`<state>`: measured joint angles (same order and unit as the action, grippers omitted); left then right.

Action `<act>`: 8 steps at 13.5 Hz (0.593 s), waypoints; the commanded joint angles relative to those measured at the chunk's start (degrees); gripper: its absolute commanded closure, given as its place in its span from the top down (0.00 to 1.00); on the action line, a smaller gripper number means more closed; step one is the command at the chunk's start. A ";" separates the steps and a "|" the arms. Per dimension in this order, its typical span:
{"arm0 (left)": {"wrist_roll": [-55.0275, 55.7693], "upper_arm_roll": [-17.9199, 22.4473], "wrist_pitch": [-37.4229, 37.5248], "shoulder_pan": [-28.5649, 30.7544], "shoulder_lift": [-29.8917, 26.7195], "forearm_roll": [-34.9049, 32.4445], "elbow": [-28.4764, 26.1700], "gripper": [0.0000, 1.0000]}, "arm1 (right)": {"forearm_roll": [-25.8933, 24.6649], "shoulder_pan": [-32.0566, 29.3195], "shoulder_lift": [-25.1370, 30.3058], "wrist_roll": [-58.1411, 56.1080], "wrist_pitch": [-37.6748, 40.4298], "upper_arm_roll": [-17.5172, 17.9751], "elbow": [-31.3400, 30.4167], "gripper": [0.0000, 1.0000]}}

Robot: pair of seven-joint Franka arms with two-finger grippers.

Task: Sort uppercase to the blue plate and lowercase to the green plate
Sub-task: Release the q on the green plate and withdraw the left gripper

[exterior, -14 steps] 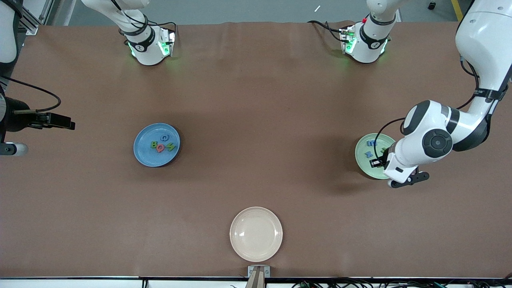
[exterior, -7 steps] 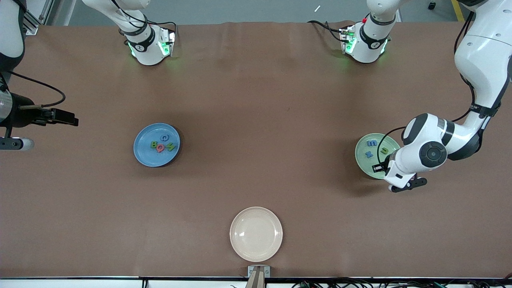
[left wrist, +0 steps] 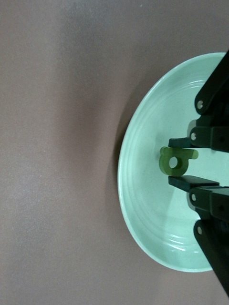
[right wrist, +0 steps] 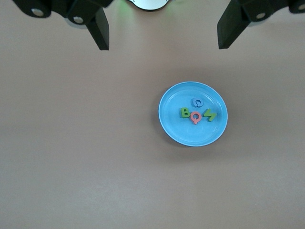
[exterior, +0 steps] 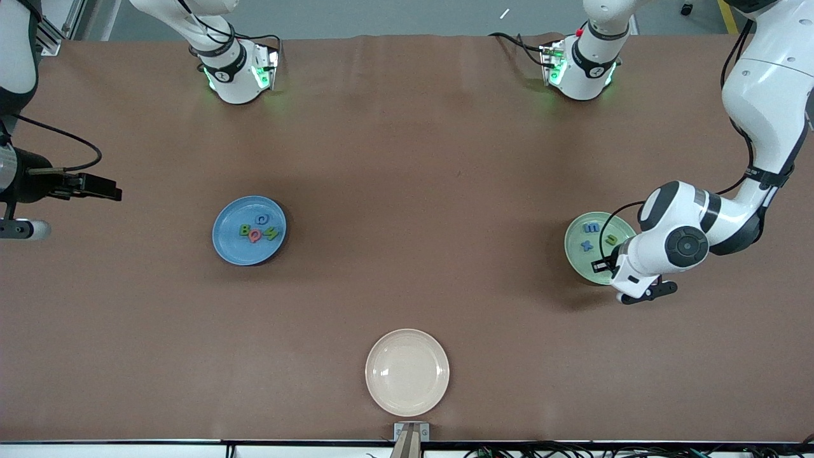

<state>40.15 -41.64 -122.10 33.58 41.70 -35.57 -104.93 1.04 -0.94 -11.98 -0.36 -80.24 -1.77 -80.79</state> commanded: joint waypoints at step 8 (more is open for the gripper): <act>-3.15 -0.72 0.46 1.22 -3.11 -0.20 0.51 0.99 | -0.25 0.50 1.08 1.24 -1.94 -0.43 0.97 1.00</act>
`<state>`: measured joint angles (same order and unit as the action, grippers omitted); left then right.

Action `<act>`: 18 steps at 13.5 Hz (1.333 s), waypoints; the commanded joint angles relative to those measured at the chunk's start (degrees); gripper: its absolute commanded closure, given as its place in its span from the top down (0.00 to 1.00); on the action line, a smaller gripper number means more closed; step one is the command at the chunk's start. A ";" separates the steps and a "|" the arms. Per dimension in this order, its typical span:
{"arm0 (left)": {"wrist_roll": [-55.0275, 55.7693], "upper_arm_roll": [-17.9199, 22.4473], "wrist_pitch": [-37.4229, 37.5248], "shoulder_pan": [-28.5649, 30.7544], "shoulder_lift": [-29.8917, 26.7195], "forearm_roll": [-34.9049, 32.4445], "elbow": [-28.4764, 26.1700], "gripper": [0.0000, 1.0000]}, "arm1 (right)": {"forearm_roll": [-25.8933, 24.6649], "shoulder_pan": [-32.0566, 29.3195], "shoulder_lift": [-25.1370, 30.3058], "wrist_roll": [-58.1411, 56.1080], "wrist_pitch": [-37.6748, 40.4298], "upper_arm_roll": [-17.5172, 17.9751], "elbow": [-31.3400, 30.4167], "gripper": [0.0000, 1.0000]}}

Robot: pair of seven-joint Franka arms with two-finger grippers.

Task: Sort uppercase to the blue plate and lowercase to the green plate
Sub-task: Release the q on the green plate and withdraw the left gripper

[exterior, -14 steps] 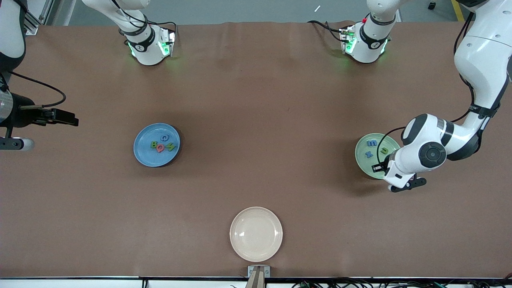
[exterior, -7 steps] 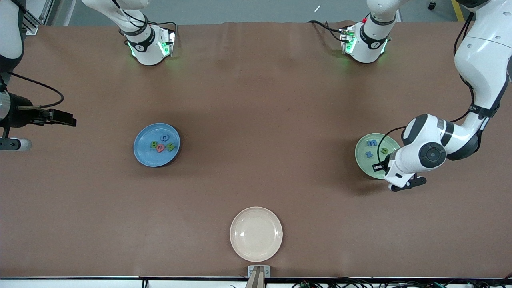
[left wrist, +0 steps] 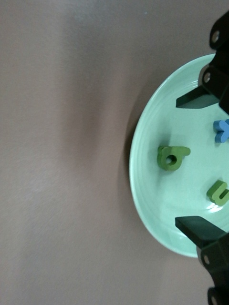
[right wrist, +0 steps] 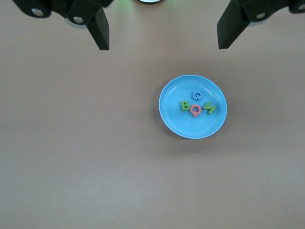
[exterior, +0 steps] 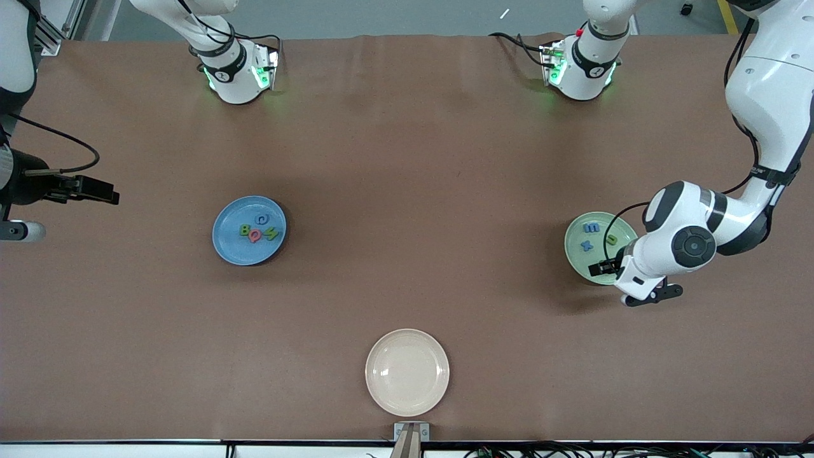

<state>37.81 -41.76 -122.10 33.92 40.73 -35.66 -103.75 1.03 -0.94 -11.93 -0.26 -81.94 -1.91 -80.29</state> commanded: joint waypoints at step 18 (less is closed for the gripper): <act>-31.92 47.73 8.80 -41.13 -17.69 43.05 6.90 0.99 | 0.11 0.23 8.75 0.70 3.63 -0.20 -2.85 1.00</act>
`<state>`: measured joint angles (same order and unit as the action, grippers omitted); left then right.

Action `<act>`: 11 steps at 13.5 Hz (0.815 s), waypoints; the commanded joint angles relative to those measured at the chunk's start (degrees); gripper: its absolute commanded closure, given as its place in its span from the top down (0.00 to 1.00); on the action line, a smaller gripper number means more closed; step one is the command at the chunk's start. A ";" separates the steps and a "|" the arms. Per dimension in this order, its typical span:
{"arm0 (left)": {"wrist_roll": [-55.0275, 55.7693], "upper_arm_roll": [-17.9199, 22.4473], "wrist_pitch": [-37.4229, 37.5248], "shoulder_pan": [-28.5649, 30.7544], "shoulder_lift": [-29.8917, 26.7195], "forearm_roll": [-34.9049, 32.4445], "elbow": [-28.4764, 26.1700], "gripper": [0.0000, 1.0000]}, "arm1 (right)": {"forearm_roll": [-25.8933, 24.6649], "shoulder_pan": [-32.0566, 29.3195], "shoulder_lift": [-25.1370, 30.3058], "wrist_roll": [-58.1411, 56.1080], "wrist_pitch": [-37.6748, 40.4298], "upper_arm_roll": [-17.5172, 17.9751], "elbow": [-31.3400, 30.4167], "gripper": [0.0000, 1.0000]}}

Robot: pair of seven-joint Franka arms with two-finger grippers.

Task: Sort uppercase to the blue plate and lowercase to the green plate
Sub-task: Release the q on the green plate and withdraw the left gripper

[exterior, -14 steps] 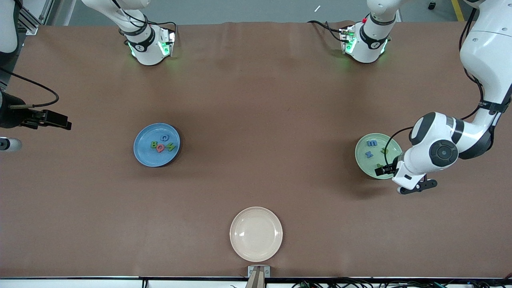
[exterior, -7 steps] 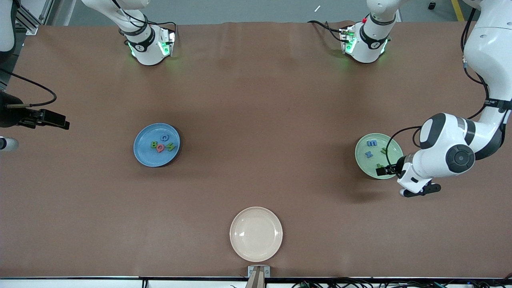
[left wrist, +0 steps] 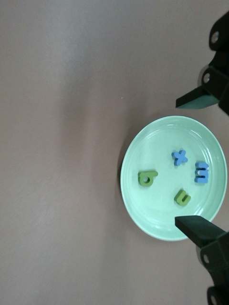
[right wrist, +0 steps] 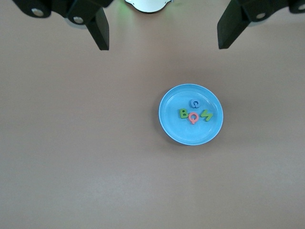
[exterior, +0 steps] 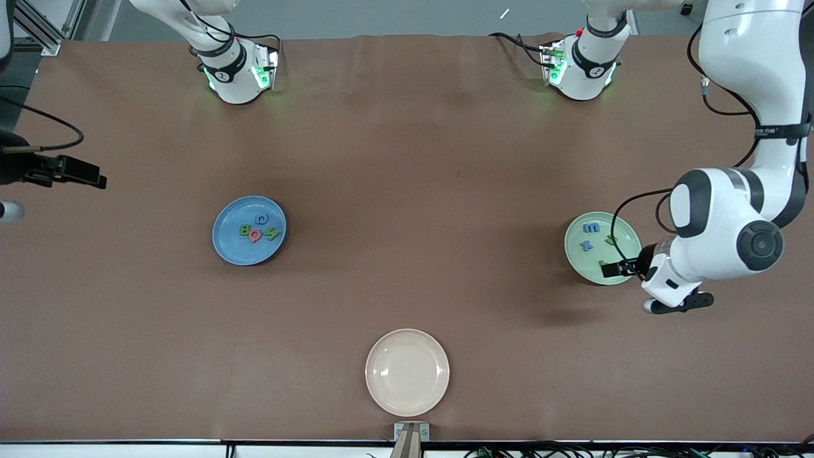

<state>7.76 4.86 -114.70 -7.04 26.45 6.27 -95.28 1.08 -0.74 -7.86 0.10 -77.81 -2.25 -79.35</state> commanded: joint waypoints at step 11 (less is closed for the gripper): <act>-6.27 1.12 12.55 2.56 -25.64 0.67 -1.05 0.99 | 0.06 -0.05 13.40 0.17 -0.58 0.05 -11.09 1.00</act>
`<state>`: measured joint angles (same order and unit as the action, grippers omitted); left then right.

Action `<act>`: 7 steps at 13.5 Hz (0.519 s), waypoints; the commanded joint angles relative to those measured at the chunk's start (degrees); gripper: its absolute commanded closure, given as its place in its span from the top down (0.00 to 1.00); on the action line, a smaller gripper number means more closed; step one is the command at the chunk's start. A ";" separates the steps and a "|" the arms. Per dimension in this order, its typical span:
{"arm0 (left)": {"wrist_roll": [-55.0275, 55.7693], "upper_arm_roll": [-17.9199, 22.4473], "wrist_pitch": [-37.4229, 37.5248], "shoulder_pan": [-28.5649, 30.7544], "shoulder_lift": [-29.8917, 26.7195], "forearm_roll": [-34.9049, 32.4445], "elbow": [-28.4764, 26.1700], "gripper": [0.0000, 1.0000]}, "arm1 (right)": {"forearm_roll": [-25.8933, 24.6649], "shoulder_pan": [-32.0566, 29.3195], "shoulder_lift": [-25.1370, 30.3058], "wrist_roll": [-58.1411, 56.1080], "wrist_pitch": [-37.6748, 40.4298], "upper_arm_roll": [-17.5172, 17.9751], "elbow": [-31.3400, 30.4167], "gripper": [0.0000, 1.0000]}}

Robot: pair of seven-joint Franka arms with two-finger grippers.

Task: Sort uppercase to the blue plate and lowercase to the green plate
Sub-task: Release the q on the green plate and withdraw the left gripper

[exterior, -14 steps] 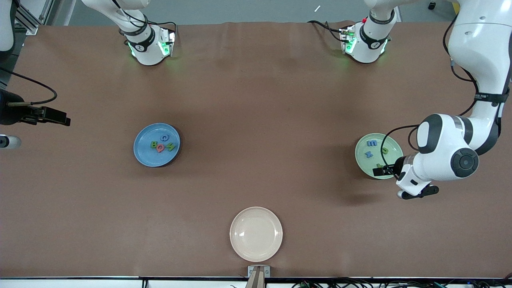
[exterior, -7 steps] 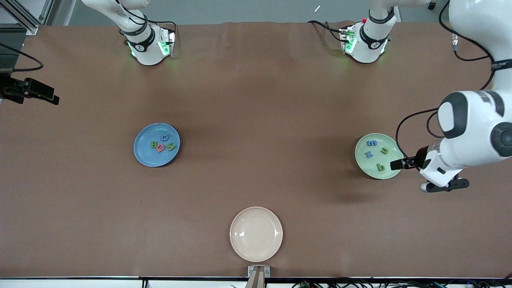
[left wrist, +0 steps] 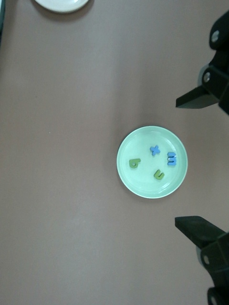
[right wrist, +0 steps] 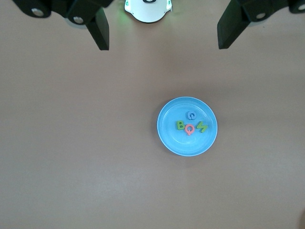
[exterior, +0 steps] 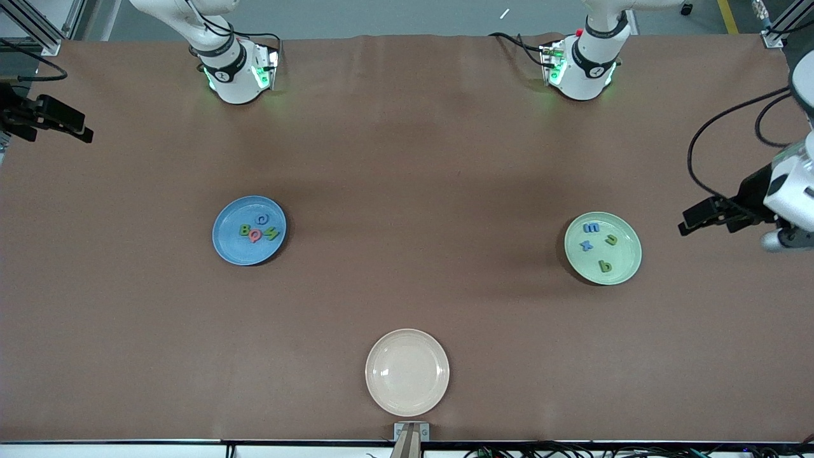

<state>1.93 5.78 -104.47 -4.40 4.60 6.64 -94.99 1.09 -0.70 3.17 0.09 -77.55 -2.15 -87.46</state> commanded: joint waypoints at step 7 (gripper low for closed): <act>-0.43 -0.24 8.05 1.05 -10.66 -1.98 -1.16 0.99 | 0.05 0.18 2.28 0.17 -1.99 0.04 -2.98 1.00</act>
<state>1.93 5.97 -98.02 -4.31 -3.86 5.67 -95.07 1.09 -0.70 3.76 0.09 -78.30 -2.13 -88.42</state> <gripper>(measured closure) 0.004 0.000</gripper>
